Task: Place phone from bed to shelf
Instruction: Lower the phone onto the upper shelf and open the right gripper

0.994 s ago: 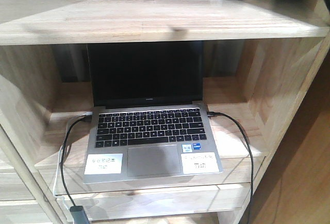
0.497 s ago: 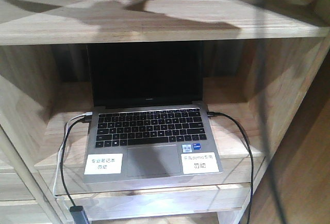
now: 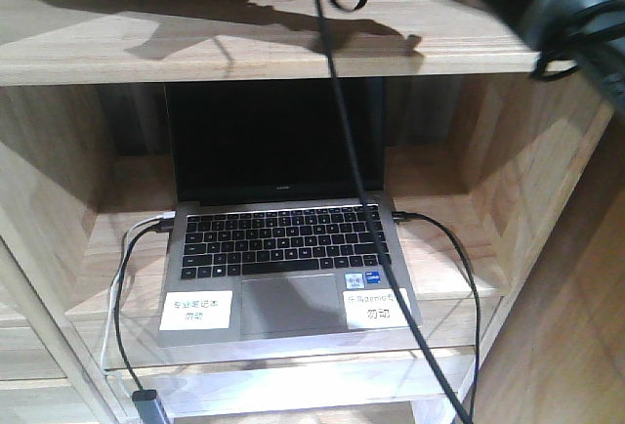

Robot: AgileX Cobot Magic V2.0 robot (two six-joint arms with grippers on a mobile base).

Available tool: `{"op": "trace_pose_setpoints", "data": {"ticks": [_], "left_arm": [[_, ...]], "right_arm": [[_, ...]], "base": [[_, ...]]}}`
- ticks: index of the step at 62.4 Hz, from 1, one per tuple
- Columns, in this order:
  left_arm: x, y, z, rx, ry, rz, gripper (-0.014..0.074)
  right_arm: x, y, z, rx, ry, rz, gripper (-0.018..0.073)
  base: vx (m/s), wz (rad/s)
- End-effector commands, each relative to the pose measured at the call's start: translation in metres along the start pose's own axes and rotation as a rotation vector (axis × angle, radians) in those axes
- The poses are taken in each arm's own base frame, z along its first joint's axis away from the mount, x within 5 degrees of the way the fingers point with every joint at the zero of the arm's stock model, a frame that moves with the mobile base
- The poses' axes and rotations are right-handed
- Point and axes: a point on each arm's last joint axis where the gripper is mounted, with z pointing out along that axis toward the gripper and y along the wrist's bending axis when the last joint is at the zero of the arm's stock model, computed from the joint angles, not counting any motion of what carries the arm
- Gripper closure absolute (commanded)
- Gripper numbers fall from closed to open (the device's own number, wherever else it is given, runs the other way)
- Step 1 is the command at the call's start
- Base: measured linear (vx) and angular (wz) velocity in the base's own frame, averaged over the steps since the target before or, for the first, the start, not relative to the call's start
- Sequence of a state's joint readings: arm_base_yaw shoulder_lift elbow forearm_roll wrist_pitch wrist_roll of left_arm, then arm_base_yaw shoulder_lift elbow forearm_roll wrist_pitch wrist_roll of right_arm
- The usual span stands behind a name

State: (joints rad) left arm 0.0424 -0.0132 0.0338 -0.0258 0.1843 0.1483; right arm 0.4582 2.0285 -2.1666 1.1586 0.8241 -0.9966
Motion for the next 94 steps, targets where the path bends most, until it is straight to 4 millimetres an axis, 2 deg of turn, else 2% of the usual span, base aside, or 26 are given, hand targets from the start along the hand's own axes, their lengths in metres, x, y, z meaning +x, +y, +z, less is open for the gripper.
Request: {"op": "trace_pose_setpoints", "data": {"ticks": [1,16,26,34,46,55,72,94], "left_arm": [[-0.014,0.002,-0.003,-0.01,-0.107,-0.014,0.0595],[-0.014,0.002,-0.003,-0.01,-0.107,-0.014,0.0595],[-0.014,0.002,-0.003,-0.01,-0.107,-0.014,0.0595],[-0.014,0.002,-0.003,-0.01,-0.107,-0.014,0.0595],[-0.014,0.002,-0.003,-0.01,-0.107,-0.014,0.0595],[-0.014,0.002,-0.003,-0.01,-0.107,-0.014,0.0595],[-0.014,0.002,-0.003,-0.01,-0.107,-0.014,0.0595],[-0.014,0.002,-0.003,-0.01,-0.107,-0.014,0.0595]], "right_arm": [[-0.033,0.01,-0.016,0.036,-0.134,-0.004,0.0561],[-0.025,0.003,-0.009,0.047,-0.122,0.006,0.0554],[-0.025,0.002,-0.009,0.059,-0.128,0.006,0.0478],[-0.025,0.001,-0.009,0.07,-0.13,0.001,0.0348],[-0.024,-0.005,-0.01,0.137,-0.119,-0.005,0.0061],[-0.024,-0.01,-0.011,0.193,-0.11,-0.013,-0.0065],[-0.032,-0.004,-0.021,0.222,-0.092,-0.047,-0.0052],[-0.058,0.019,-0.051,0.269,-0.067,-0.067,0.009]], "base": [[0.0,0.0],[0.0,0.0],[0.0,0.0],[0.0,0.0],[0.0,0.0],[0.0,0.0],[0.0,0.0],[0.0,0.0]]}}
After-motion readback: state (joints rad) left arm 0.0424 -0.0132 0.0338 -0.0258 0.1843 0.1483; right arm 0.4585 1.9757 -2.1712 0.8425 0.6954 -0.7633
